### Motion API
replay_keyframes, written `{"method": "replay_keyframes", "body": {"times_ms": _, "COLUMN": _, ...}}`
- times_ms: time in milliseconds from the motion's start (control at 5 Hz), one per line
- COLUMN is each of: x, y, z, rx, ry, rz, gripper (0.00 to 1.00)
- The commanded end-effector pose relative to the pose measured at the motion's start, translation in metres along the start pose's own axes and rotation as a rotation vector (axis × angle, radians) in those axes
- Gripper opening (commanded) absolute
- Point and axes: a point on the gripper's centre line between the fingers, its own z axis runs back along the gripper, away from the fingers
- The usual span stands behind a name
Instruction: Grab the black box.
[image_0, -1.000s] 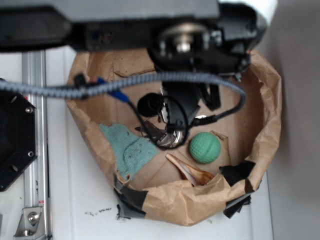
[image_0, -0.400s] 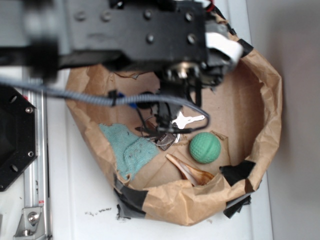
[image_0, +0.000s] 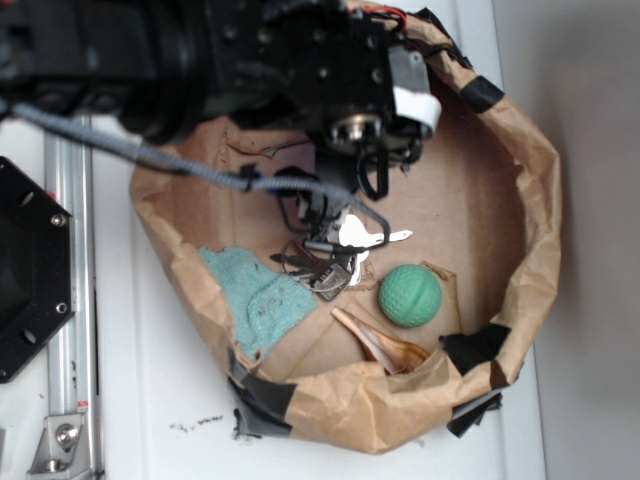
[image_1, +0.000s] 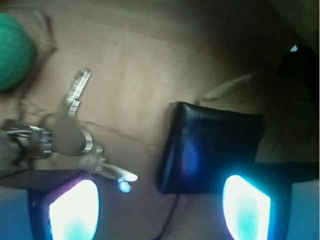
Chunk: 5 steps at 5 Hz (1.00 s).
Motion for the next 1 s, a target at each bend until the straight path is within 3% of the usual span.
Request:
{"method": "replay_keyframes", "body": {"times_ms": 0, "x": -0.01, "y": 0.034, "z": -0.001, "rx": -0.051, "ry": -0.059, "rz": 0.102, "gripper": 1.0}}
{"method": "replay_keyframes", "body": {"times_ms": 200, "x": -0.02, "y": 0.044, "z": -0.005, "rx": -0.059, "ry": -0.053, "rz": 0.137, "gripper": 1.0}}
{"method": "replay_keyframes", "body": {"times_ms": 800, "x": 0.031, "y": 0.033, "z": -0.004, "rx": -0.017, "ry": -0.07, "rz": 0.127, "gripper": 1.0}}
